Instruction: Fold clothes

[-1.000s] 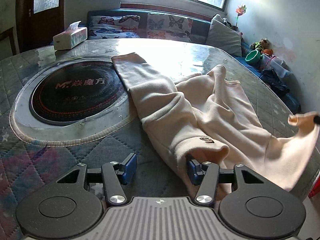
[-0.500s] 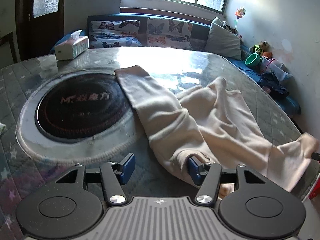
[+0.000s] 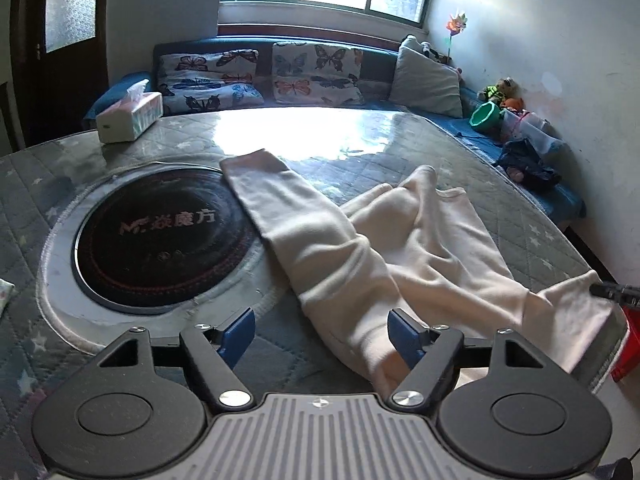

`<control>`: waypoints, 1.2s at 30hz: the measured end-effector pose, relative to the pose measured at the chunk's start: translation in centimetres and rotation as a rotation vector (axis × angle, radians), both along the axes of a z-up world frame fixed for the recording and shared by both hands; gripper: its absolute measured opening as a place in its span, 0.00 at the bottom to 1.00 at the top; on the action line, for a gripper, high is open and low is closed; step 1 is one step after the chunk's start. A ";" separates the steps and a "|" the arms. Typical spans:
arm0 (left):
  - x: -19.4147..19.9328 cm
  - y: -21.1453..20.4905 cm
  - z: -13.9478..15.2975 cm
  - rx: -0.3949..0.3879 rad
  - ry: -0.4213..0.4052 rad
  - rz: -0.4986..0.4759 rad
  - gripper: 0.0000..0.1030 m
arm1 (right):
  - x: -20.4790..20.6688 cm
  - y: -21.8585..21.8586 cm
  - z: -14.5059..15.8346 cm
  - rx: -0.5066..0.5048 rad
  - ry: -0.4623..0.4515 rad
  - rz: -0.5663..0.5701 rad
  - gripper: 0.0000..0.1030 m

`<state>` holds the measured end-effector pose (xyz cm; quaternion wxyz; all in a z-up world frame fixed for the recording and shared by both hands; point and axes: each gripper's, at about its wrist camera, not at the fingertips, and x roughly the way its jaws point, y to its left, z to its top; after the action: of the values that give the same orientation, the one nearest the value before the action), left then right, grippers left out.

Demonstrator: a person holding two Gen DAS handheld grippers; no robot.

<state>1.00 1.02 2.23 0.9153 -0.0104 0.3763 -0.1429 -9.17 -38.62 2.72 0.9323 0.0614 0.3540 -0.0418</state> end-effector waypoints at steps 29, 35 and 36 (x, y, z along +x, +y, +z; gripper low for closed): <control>24.3 0.3 -5.1 0.107 -0.062 0.235 0.50 | 3.1 -0.6 -2.1 -0.021 0.054 0.045 0.33; 25.8 0.1 -5.9 0.101 -0.061 0.234 0.35 | 3.3 -0.8 -2.2 -0.024 0.050 0.044 0.35; 25.7 -0.1 -5.9 0.102 -0.067 0.228 0.27 | 3.3 -0.8 -2.2 -0.025 0.049 0.044 0.35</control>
<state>26.73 0.96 -3.67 0.9371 -0.0018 0.3486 -0.0191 -5.85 -39.45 0.53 0.9247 0.0409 0.3776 -0.0269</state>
